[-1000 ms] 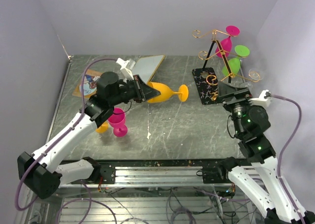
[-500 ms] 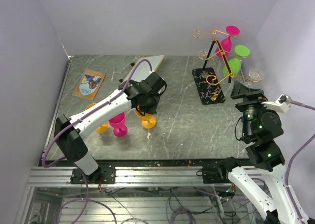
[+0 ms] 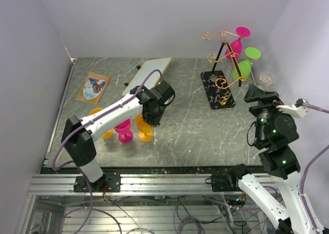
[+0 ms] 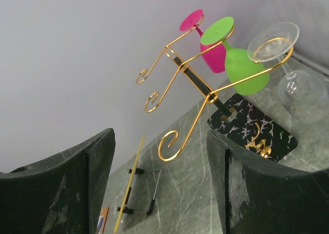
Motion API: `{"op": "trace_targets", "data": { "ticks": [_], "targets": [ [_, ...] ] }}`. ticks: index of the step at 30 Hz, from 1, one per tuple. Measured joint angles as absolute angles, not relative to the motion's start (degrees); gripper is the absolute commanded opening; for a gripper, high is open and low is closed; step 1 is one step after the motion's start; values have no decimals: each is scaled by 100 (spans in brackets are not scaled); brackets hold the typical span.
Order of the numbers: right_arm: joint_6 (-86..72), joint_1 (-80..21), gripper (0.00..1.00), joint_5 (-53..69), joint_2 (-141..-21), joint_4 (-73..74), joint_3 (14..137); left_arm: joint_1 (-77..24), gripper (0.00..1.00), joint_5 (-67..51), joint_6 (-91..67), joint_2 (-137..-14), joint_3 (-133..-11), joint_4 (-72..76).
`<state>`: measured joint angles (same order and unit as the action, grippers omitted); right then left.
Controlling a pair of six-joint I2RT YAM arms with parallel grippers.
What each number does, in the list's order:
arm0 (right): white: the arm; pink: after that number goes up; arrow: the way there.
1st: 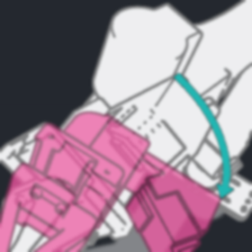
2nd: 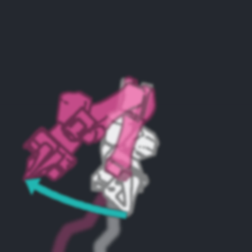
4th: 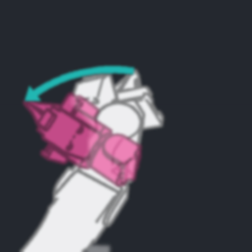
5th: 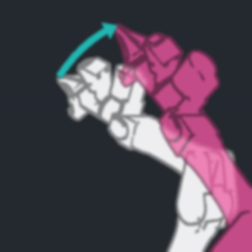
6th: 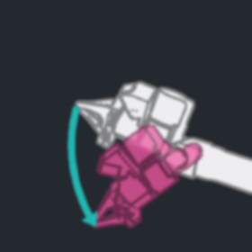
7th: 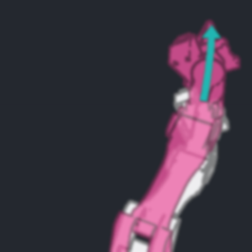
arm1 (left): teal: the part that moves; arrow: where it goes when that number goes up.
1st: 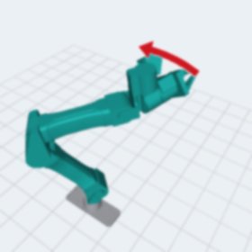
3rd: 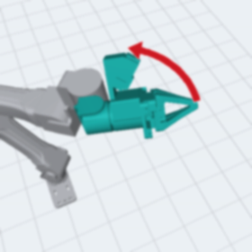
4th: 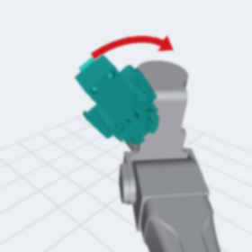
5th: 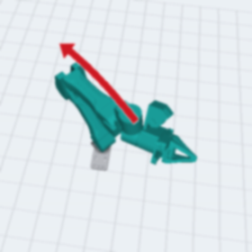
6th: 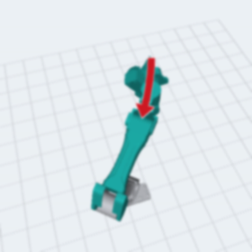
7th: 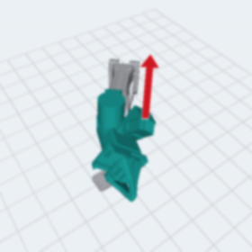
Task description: Take the wine glass off the wine glass rack
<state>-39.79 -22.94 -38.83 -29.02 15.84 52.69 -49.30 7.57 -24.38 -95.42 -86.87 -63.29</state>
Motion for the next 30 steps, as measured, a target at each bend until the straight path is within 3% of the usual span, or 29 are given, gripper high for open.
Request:
{"op": "trace_targets", "data": {
  "ticks": [5, 12, 19, 23, 27, 30],
  "targets": [
    [-3863, -2294, 68, -4016, -3170, 1673, 5522, -4930, 51, 760, -2309, -9480, -8549, -6254],
    [-3614, -2294, 68, -4051, -4377, 2191, 6687, -4930, 60, 810, -2071, -9087, -8468, -5946],
    [-3538, -2294, 65, -4034, -5612, 2768, 7787, -4928, 63, 875, -1697, -8637, -9089, -5293],
    [-3621, -2231, 64, -4038, -6060, 2921, 8110, -4928, 70, 867, -1525, -8252, -9266, -4674],
    [-3769, -1651, 64, -3710, -6412, 2978, 8340, -4928, 74, 827, -1361, -7474, -8921, -3922],
    [-3977, -655, 65, -3074, -6659, 2926, 8372, -4923, 76, 832, -1234, -6768, -8423, -3347]
  ]
}}
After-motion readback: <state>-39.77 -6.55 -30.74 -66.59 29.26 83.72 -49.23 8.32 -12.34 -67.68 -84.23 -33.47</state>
